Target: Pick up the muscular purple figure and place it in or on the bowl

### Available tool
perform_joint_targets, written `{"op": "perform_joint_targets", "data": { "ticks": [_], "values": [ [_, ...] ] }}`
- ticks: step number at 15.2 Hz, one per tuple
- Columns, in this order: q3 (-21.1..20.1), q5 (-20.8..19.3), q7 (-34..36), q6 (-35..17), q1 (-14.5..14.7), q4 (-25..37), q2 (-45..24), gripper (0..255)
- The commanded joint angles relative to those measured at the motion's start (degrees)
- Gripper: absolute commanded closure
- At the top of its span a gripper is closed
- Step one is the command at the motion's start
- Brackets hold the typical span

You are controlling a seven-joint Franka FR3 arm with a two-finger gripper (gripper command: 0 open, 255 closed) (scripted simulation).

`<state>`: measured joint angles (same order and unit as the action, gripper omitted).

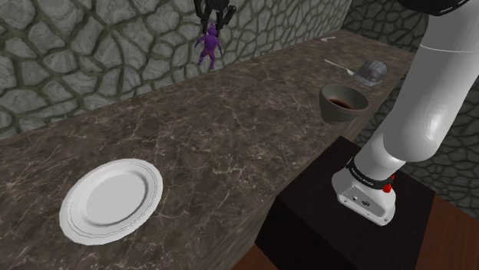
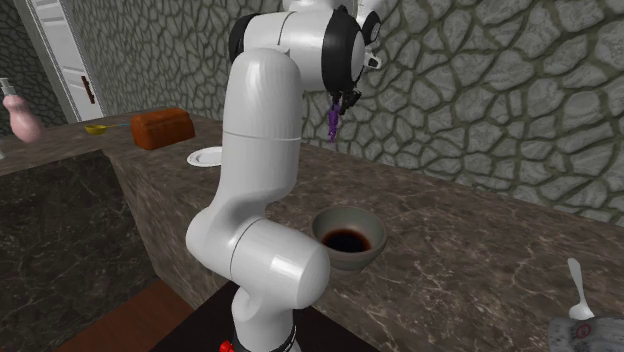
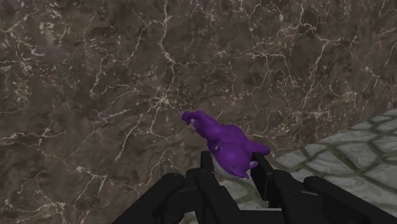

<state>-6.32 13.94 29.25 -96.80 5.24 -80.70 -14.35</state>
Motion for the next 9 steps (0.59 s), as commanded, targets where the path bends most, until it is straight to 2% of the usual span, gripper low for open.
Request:
{"op": "perform_joint_targets", "data": {
  "ticks": [1, 9],
  "values": [
    [0.0, -0.1, 0.4, 1.6, 0.0, 2.0, -0.3, 255],
    [-0.1, -0.4, 2.1, 8.6, 0.0, 11.2, -2.5, 255]
  ]
}}
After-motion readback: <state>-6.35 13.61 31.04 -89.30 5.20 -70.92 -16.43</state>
